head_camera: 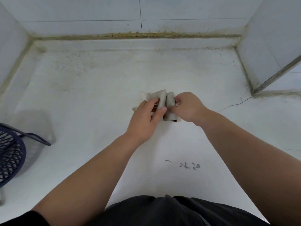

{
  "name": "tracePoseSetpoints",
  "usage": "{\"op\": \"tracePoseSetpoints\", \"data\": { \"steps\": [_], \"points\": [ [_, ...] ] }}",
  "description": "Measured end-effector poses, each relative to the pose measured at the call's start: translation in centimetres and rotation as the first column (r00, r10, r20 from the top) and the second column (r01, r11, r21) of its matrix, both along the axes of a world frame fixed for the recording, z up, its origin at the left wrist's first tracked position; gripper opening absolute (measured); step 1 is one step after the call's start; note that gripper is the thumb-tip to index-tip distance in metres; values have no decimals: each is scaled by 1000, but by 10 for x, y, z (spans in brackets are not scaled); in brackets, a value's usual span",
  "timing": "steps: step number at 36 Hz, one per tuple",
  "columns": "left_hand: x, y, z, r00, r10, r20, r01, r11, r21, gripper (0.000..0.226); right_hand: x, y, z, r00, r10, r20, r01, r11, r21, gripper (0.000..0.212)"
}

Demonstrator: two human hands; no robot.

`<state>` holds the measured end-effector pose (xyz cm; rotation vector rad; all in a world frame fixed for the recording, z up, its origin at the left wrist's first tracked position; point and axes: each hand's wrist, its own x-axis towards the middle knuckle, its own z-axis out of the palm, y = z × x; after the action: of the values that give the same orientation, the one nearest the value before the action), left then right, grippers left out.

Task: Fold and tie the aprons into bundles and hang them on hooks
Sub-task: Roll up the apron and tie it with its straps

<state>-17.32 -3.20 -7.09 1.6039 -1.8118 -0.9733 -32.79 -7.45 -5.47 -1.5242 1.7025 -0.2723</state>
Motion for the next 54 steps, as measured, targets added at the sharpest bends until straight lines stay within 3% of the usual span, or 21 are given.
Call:
{"op": "tracePoseSetpoints", "data": {
  "steps": [3, 5, 9, 13, 15, 18, 22, 27, 30, 32, 36, 39, 44, 46, 49, 54],
  "points": [
    [1, -5, 1, 992, 113, 59, -109, 992, -62, 30, 1, 0, 6, 994, 56, -91, -62, 997, -55, 35],
    [1, -9, 4, 981, 184, 61, -180, 981, -66, 24, 5, 2, 7, 983, 94, -160, -112, 988, -105, 26],
    [0, -12, 12, 971, 216, 105, -214, 976, -32, 21, 9, 6, 6, 999, 12, -34, -18, 985, -169, 29],
    [4, -14, 11, 947, 186, 263, -145, 975, -167, 19, 8, 5, 4, 995, 89, -55, -97, 981, -166, 17],
    [7, -15, 8, 964, 133, 229, -90, 978, -190, 28, 5, 2, 4, 995, 97, -36, -101, 985, -142, 12],
    [10, -15, 8, 992, 60, 108, -53, 996, -67, 26, 0, -1, 5, 993, 104, -55, -110, 986, -128, 8],
    [10, -15, 7, 993, 110, -38, -108, 993, 48, 23, -3, -7, 4, 988, 140, -63, -146, 983, -112, 6],
    [1, -21, 13, 990, 133, 50, -125, 982, -142, 19, -3, -11, 5, 997, 78, 0, -78, 993, -93, 11],
    [0, -25, 12, 985, 154, 76, -140, 977, -160, 16, -3, -14, 9, 997, 38, 63, -34, 998, -60, 3],
    [3, -28, 9, 979, 173, 112, -154, 975, -161, 16, -3, -14, 11, 994, 50, 98, -48, 998, -29, 15],
    [5, -30, 8, 978, 180, 108, -160, 973, -169, 19, 0, -15, 16, 988, 76, 135, -76, 997, -5, 19],
    [7, -31, 7, 978, 175, 118, -150, 970, -190, 19, 1, -17, 17, 991, 45, 128, -46, 999, 6, 9],
    [9, -30, 3, 981, 92, 172, -35, 950, -309, 17, 1, -17, 22, 975, -62, 216, 43, 995, 91, 5],
    [9, -30, 1, 978, 60, 200, 16, 932, -361, 17, 1, -17, 24, 937, -134, 324, 86, 984, 157, 8],
    [11, -30, 0, 971, 75, 225, 27, 908, -417, 32, 0, -17, 25, 794, -300, 529, 130, 933, 335, 13],
    [10, -28, -4, 947, 170, 272, -19, 876, -482, 37, -1, -14, 16, 868, -153, 472, 32, 967, 253, 34]
  ]
}}
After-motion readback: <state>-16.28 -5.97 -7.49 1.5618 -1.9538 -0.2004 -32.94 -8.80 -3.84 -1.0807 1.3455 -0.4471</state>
